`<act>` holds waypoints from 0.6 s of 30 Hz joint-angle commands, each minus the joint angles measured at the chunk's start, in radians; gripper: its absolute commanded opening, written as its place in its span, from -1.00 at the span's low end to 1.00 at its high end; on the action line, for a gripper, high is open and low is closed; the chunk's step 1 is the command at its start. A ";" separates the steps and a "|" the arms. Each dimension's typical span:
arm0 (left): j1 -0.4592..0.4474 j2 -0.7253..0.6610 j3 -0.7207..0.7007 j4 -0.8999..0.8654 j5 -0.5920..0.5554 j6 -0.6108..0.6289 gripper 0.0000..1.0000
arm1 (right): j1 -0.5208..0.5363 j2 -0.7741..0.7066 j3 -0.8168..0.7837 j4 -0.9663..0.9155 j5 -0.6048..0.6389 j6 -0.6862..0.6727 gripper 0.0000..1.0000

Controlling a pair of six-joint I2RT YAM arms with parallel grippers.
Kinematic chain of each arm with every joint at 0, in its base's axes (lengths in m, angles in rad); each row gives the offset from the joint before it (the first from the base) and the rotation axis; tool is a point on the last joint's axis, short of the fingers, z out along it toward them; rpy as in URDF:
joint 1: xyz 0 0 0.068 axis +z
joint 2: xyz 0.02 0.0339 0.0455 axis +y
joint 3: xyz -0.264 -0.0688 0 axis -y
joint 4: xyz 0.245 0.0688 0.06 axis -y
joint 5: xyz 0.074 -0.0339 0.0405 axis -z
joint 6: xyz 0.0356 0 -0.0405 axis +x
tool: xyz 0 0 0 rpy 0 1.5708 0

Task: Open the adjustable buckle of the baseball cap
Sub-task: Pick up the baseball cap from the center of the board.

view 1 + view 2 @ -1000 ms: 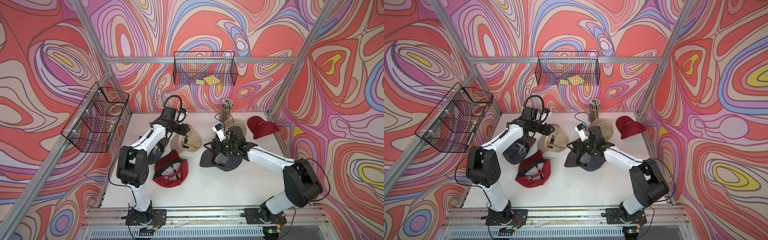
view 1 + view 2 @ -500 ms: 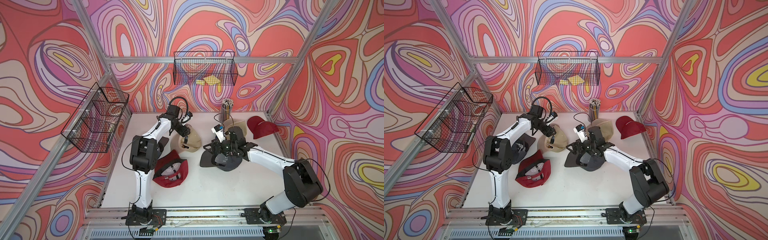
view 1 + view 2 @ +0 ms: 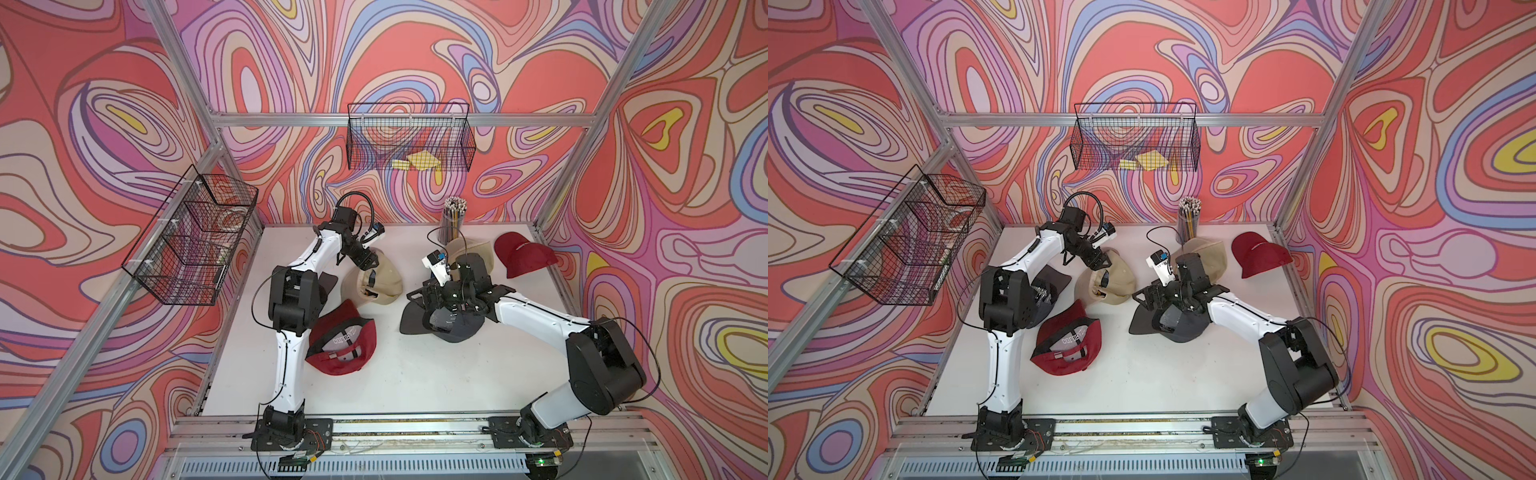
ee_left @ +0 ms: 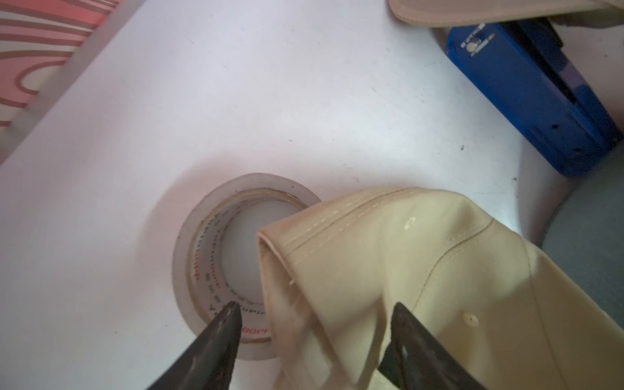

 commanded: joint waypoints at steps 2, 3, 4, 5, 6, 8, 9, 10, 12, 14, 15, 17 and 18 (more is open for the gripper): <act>-0.001 0.030 0.023 -0.098 0.069 0.061 0.35 | -0.001 -0.016 0.008 -0.001 -0.018 -0.013 0.87; -0.001 0.034 0.027 -0.101 0.066 0.060 0.29 | -0.001 -0.017 0.008 -0.001 -0.018 -0.014 0.87; 0.000 0.038 0.032 -0.104 0.066 0.057 0.22 | -0.001 -0.018 0.008 -0.001 -0.018 -0.013 0.87; -0.001 0.046 0.042 -0.112 0.066 0.055 0.13 | -0.001 -0.019 0.008 -0.002 -0.018 -0.015 0.86; -0.001 0.053 0.054 -0.122 0.071 0.052 -0.01 | -0.001 -0.021 0.008 -0.003 -0.020 -0.015 0.86; -0.001 0.061 0.071 -0.136 0.088 0.045 -0.34 | -0.001 -0.021 0.008 -0.003 -0.024 -0.015 0.83; 0.000 0.060 0.075 -0.139 0.099 0.040 -0.55 | -0.001 -0.021 0.007 -0.003 -0.025 -0.017 0.81; -0.001 0.057 0.076 -0.139 0.110 0.037 -0.70 | -0.002 -0.021 0.008 -0.001 -0.027 -0.018 0.80; -0.001 0.039 0.080 -0.142 0.142 0.023 -0.96 | -0.001 -0.019 0.006 0.005 -0.029 -0.017 0.78; 0.000 0.014 0.074 -0.131 0.181 -0.001 -1.00 | -0.001 -0.020 0.000 0.014 -0.027 -0.015 0.77; -0.001 0.000 0.074 -0.121 0.195 -0.023 -1.00 | -0.001 -0.018 -0.001 0.018 -0.024 -0.013 0.76; -0.001 -0.029 0.068 -0.110 0.226 -0.069 -1.00 | -0.001 -0.020 -0.005 0.023 -0.018 -0.012 0.75; -0.001 -0.049 0.056 -0.097 0.233 -0.108 -1.00 | -0.002 -0.023 -0.008 0.025 -0.017 -0.009 0.75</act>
